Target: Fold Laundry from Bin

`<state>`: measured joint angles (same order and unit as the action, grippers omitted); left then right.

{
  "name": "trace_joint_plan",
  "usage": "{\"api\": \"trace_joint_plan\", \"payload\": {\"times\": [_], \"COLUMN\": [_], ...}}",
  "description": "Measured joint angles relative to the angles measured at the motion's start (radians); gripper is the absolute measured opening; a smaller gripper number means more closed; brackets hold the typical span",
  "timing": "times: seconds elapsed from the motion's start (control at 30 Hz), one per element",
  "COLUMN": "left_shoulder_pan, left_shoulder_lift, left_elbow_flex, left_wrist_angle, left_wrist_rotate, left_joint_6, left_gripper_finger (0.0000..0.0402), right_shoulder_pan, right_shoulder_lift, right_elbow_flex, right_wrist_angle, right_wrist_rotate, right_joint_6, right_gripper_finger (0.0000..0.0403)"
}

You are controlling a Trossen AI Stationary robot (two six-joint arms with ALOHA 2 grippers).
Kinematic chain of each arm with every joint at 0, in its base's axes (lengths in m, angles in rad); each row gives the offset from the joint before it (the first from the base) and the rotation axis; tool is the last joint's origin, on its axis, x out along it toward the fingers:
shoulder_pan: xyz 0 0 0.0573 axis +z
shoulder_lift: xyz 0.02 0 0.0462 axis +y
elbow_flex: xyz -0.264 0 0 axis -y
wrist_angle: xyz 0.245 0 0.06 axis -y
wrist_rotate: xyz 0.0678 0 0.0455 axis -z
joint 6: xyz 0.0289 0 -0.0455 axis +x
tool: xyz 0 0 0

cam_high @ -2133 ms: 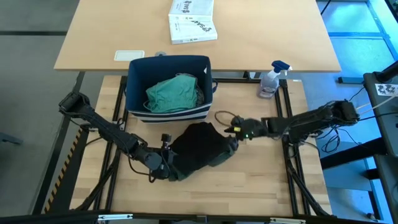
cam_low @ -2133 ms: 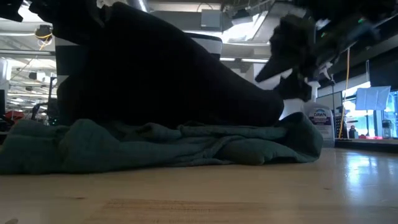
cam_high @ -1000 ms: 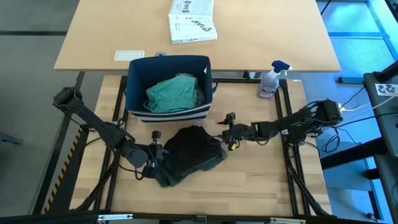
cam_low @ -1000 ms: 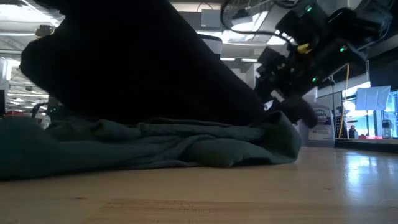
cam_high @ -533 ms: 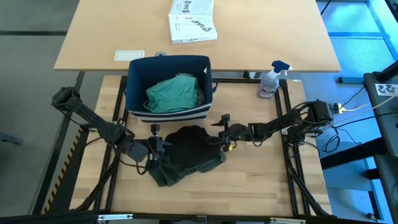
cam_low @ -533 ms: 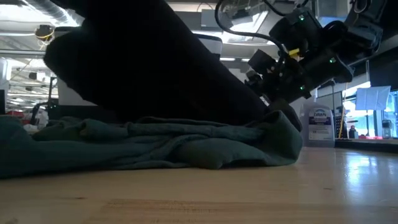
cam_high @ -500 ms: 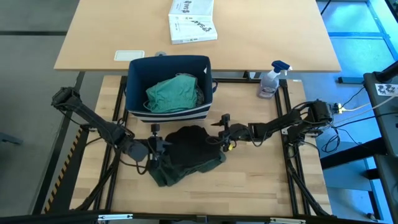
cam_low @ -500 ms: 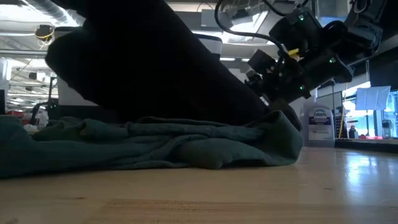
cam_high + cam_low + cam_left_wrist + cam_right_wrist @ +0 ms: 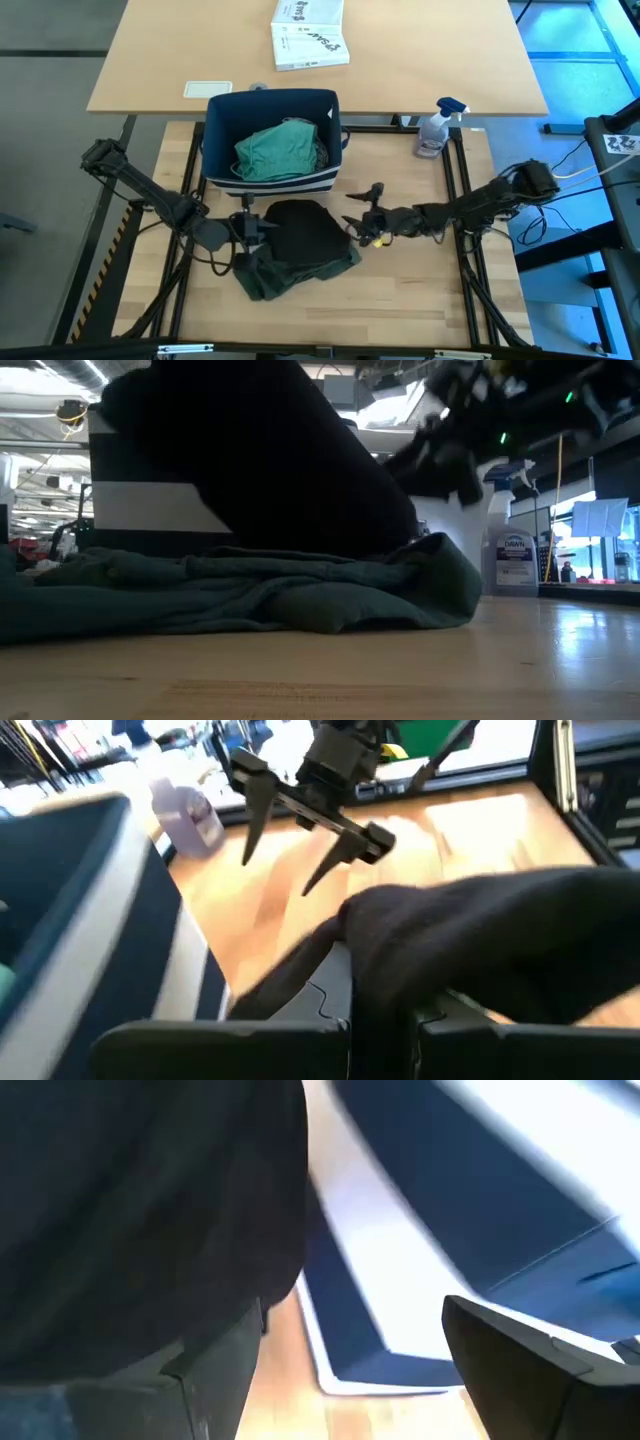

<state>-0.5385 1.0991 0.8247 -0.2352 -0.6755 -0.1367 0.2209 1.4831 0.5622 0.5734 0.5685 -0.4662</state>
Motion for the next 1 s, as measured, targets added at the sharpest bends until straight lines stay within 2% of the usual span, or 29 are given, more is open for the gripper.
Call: {"api": "trace_joint_plan", "payload": {"times": [0.17, 0.4, 0.5, 0.6, 0.8, 1.0], "left_shoulder_pan": [0.0, 0.0, -0.001, -0.001, -0.001, -0.001], "left_shoulder_lift": [-0.001, -0.001, -0.001, -0.001, 0.0, 0.0], "left_elbow_flex": [0.067, 0.177, 0.22, 0.262, 0.329, 0.375], "left_wrist_angle": [-0.001, -0.008, -0.007, -0.008, -0.014, -0.019], "left_wrist_rotate": [-0.015, -0.015, -0.008, 0.009, 0.023, 0.04], "left_joint_6": [0.065, 0.159, 0.201, 0.234, 0.286, 0.305], "left_gripper_finger": [0.0012, 0.0012, 0.0012, 0.0012, 0.0012, 0.0012], "right_shoulder_pan": [0.097, 0.191, 0.192, 0.191, 0.192, 0.192], "right_shoulder_lift": [-0.079, -0.071, -0.071, -0.061, 0.054, 0.22], "right_elbow_flex": [0.056, 0.102, 0.101, 0.101, 0.1, 0.1], "right_wrist_angle": [-0.047, -0.092, -0.111, -0.121, 0.042, 0.248], "right_wrist_rotate": [0.09, 0.159, 0.173, 0.144, 0.068, 0.051], "right_joint_6": [0.039, 0.036, 0.178, 0.333, 0.406, 0.264], "right_gripper_finger": [0.0309, 0.0309, 0.0309, 0.0309, 0.0309, 0.0309]}}
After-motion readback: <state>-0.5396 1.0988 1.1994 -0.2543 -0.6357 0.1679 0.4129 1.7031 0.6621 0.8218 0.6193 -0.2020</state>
